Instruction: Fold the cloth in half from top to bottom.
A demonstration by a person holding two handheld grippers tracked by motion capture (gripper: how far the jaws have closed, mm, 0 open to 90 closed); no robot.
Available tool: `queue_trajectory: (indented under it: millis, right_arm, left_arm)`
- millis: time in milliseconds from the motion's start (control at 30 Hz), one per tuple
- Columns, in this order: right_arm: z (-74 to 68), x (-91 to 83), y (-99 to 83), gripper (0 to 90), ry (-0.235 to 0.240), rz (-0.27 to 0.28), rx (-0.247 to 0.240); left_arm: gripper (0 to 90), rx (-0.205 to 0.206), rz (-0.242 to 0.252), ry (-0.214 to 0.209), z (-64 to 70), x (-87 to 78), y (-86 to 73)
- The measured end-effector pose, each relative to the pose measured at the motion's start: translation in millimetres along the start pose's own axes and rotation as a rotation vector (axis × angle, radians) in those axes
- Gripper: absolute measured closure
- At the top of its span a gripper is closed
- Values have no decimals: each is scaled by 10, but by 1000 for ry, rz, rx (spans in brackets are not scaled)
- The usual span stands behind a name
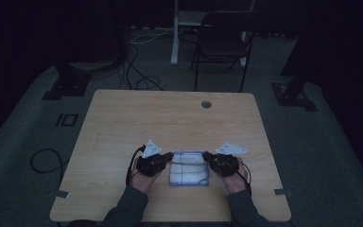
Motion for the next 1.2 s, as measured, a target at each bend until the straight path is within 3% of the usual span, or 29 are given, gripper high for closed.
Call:
queue_trajectory:
  millis: [533,867,1000,1200]
  right_arm:
    - [-13,-10,-120,847,3,-14,1]
    - [-59,-16,-218,841,12,-30,3]
    - [-71,-26,-256,841,18,-36,8]
    - [-140,-22,-318,832,33,-51,-1]
  left_arm:
    - [866,-15,-21,-18,64,19,-137]
    - [840,-35,-47,-22,80,25,-306]
    - [800,-60,-31,-21,26,0,-264]
    - [789,-63,-17,-8,-34,29,-149]
Point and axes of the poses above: each handheld gripper's, and its own axes: x roughly forward along the jaws, y roughly out of its top, z roughly to its right, the point moved 9 cm from there along x, roughly forward along the jaws
